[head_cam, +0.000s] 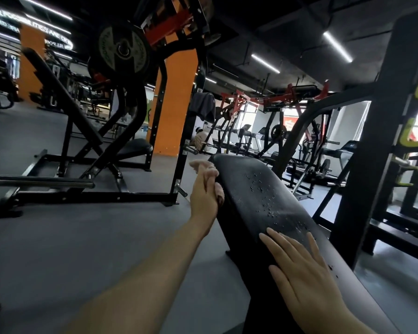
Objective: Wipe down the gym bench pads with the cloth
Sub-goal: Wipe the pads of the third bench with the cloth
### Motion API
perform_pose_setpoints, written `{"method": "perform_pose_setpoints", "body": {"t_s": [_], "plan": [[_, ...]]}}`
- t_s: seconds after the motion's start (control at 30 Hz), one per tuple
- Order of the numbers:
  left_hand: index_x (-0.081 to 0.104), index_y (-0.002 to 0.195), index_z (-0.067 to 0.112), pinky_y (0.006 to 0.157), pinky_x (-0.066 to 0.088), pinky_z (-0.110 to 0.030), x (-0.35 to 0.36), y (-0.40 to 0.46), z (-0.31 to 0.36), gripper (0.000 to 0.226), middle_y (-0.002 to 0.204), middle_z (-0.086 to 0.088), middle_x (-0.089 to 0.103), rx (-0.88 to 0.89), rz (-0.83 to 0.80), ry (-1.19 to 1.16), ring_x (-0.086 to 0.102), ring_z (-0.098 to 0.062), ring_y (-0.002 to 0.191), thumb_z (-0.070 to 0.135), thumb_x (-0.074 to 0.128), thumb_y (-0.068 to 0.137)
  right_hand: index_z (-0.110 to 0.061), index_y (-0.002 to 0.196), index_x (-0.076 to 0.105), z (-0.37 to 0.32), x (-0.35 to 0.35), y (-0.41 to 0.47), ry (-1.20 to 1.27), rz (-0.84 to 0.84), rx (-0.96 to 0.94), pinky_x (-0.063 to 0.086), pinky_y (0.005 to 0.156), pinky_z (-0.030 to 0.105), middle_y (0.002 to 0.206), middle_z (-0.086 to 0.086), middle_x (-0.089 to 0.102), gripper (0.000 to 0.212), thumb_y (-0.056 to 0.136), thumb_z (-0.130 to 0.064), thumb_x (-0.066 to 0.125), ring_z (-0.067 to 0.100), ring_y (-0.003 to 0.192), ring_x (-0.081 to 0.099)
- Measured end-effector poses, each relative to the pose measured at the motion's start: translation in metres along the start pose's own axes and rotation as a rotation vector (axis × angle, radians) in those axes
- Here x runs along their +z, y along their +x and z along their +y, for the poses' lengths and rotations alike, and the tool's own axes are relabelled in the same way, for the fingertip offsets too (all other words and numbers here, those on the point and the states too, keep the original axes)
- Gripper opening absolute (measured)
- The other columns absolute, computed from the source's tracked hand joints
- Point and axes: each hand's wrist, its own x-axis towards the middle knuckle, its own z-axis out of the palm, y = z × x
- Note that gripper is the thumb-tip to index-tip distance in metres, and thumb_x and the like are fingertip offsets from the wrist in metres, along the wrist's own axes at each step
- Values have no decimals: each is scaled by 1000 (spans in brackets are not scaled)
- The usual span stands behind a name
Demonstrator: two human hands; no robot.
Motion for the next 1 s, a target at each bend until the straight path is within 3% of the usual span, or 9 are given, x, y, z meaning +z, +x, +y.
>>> {"method": "perform_pose_setpoints", "body": {"t_s": [0.13,0.33,0.5,0.63,0.7,0.77,0.9,0.97,1.0], "plan": [[53,99,36,53,40,-18,6,-50,-4,18,55,9,45,38,70,102,44,-1,48,29,37,101,-25,136,44,-2,-1,0,-39,4,13,13,112,47,137,-6,53,45,98,-40,25,11,123,47],[53,100,15,46,41,-20,21,-139,1,21,55,2,45,-96,36,44,44,-7,48,30,38,101,-22,132,54,-12,-14,-5,-202,-102,111,14,109,49,132,3,58,49,93,-38,29,24,113,60],[49,110,12,45,41,-17,34,-229,-9,18,73,-11,48,-158,-54,-28,45,-8,49,21,34,103,-30,143,39,-26,-48,-76,-115,-252,385,-1,116,41,154,-5,29,67,88,-53,8,18,136,34],[44,127,19,60,47,-15,51,-315,-9,27,93,-1,52,-252,-89,-45,49,-7,68,15,32,104,-27,141,43,-43,-77,-180,-38,-296,597,9,117,41,153,-2,31,57,93,-49,19,21,134,36],[40,132,22,71,50,-19,58,-357,-7,31,107,1,54,-241,-102,74,55,-11,77,17,33,103,-29,140,42,-54,-89,-232,-31,-367,670,11,116,40,153,-3,30,61,91,-53,15,22,135,34],[41,129,22,82,51,-27,65,-393,1,29,115,2,54,-184,-117,191,60,-16,94,16,34,101,-31,144,36,-61,-99,-281,-31,-456,739,13,117,38,155,-5,26,49,98,-47,24,20,137,30],[49,117,5,69,49,-21,75,-445,29,23,95,32,50,-205,-130,123,52,4,82,3,33,101,-33,148,25,-75,-115,-357,-47,-540,842,19,113,35,155,-4,26,48,101,-41,30,22,135,34],[51,118,-3,76,51,-26,73,-466,32,26,105,37,46,-154,-202,203,50,8,91,1,34,99,-33,148,23,-80,-120,-385,-45,-557,891,18,113,34,155,-4,27,48,101,-41,30,21,136,32],[50,122,-1,79,51,-31,70,-477,29,28,121,29,46,-118,-264,220,51,0,103,4,34,99,-33,148,23,-84,-123,-397,-38,-566,918,18,113,35,155,-4,27,48,101,-41,30,20,137,31]]}}
